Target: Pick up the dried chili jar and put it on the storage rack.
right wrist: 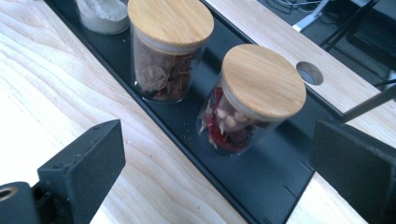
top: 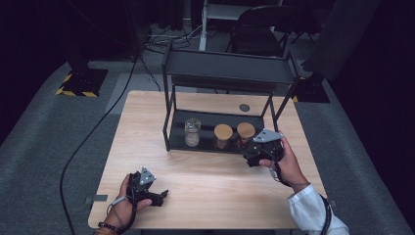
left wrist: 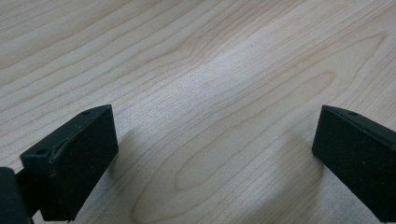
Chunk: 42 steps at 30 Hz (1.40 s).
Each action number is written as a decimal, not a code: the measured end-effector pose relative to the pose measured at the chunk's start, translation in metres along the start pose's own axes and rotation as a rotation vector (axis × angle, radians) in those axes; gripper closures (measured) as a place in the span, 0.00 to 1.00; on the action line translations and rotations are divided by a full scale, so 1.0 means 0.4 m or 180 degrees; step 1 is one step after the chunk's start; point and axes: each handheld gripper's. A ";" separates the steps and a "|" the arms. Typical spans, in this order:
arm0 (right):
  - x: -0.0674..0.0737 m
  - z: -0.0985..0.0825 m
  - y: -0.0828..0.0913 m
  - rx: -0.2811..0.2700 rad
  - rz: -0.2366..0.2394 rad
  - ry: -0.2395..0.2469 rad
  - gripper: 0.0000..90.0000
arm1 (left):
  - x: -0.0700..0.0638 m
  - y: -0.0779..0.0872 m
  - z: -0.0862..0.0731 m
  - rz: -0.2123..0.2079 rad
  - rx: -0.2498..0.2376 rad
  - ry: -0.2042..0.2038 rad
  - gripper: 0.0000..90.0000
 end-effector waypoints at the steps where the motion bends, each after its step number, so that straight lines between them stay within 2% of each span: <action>1: 0.003 -0.004 0.005 -0.0006 0.0012 -0.0008 0.04 | 0.000 0.000 0.000 -0.0001 0.0002 -0.0002 0.00; 7: 0.028 -0.034 0.024 0.0010 -0.0052 0.0039 0.04 | 0.000 0.000 0.000 0.0000 0.0000 0.0000 0.00; 11: 0.047 -0.052 0.032 0.0015 -0.0040 0.0088 0.04 | 0.000 0.000 0.000 0.0000 0.0000 0.0000 0.00; 15: 0.069 -0.068 0.036 0.0018 0.0021 0.0069 0.04 | 0.000 0.000 0.000 0.0000 -0.0001 0.0000 0.00; 18: 0.087 -0.080 0.037 0.0048 0.0025 0.0137 0.04 | 0.000 0.000 0.000 0.0001 0.0000 0.0000 0.00; 22: 0.107 -0.092 0.044 -0.0003 -0.0008 0.0221 0.04 | 0.000 0.000 0.000 0.0000 0.0000 0.0000 0.00; 26: 0.123 -0.108 0.047 0.0016 0.0029 0.0281 0.04 | 0.000 0.000 0.000 0.0001 0.0000 0.0000 0.00; 33: 0.132 -0.140 0.048 0.0083 0.0040 0.0330 0.04 | 0.000 0.000 0.000 0.0000 0.0000 0.0000 0.00; 42: 0.125 -0.191 0.046 0.0225 0.0014 0.0337 0.04 | 0.000 0.000 0.000 0.0000 0.0001 -0.0001 0.00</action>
Point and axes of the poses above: each handheld gripper's, and its own axes: y roughly backward along the jaws, z roughly out of its top, x roughly to its left, and after that the axes turned 7 degrees about -x, right-handed
